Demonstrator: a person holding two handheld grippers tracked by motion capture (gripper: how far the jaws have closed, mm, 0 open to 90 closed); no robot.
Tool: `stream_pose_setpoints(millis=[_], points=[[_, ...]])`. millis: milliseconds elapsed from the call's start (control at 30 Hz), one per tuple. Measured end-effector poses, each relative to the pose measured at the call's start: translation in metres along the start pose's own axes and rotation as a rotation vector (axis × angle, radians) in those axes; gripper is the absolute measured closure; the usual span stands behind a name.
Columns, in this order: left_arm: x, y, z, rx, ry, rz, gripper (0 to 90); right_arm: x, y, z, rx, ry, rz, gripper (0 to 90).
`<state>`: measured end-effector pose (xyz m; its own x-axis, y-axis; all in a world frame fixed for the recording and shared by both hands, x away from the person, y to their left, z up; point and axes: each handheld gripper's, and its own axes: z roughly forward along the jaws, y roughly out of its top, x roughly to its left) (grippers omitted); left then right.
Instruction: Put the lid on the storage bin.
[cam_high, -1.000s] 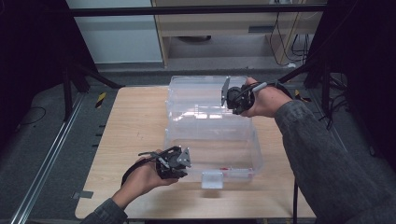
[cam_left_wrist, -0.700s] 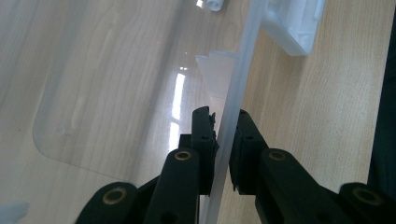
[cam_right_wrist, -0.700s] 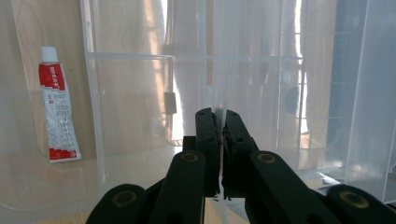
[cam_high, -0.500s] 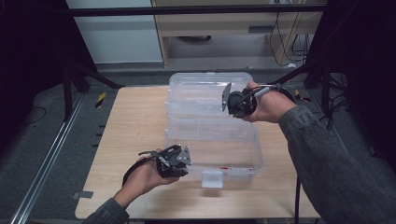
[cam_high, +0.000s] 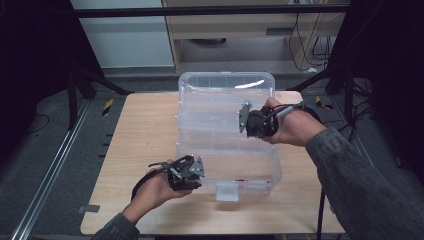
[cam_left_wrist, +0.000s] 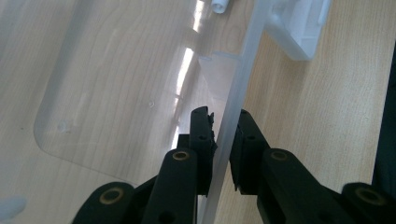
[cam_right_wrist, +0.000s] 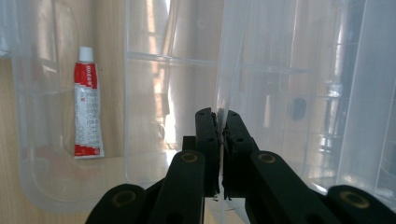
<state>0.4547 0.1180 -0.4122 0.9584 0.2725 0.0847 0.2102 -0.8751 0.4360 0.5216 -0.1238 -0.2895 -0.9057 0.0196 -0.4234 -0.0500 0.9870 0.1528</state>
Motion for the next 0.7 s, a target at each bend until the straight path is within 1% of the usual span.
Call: stream_pose_setpoints(millis=[67,133,200,233,267,300,333,400,433,467,533,600,633,700], points=[[0.0,0.0,0.0,0.0,0.004,-0.001,79.7,0.005,-0.001,-0.001,-0.004,-0.006,-0.006,86.7],[-0.002,-0.001,0.0,-0.004,0.008,-0.019,79.3,0.011,-0.001,-0.003,-0.01,-0.006,-0.01,86.6],[-0.002,-0.001,0.001,-0.008,0.013,-0.024,79.0,0.015,-0.002,-0.004,-0.013,-0.009,-0.015,86.4],[-0.001,-0.001,0.0,-0.009,0.016,-0.012,78.8,0.018,-0.003,-0.004,-0.016,-0.008,-0.013,86.3],[0.0,0.0,0.0,-0.009,0.019,0.003,78.5,0.019,-0.003,-0.005,-0.012,-0.007,-0.021,86.0],[-0.001,-0.001,0.001,-0.009,0.021,-0.019,78.2,0.02,-0.004,-0.005,-0.014,-0.01,-0.021,85.8],[-0.002,0.0,0.001,-0.007,0.023,-0.036,78.1,0.02,-0.004,-0.005,-0.015,-0.01,-0.022,85.6],[-0.001,0.001,0.001,-0.011,0.029,-0.019,77.9,0.016,-0.005,-0.003,-0.016,-0.009,-0.013,85.2],[0.002,0.002,0.002,-0.006,0.036,0.011,77.8,0.012,-0.006,-0.002,-0.012,-0.006,-0.007,85.1],[0.004,0.004,0.002,-0.006,0.045,0.029,77.9,0.009,-0.007,-0.001,-0.011,-0.003,0.002,85.1],[0.005,0.007,0.004,-0.004,0.059,0.031,78.2,0.001,-0.007,0.002,-0.005,-0.006,0.008,85.0],[0.006,0.008,0.005,-0.006,0.063,0.03,78.4,-0.005,-0.008,0.005,-0.011,-0.011,0.017,85.0],[0.007,0.008,0.005,-0.007,0.06,0.028,78.4,-0.006,-0.008,0.006,-0.009,-0.01,0.02,85.0],[0.007,0.007,0.005,-0.01,0.06,0.032,78.3,-0.005,-0.009,0.006,-0.02,-0.009,0.022,85.4]])
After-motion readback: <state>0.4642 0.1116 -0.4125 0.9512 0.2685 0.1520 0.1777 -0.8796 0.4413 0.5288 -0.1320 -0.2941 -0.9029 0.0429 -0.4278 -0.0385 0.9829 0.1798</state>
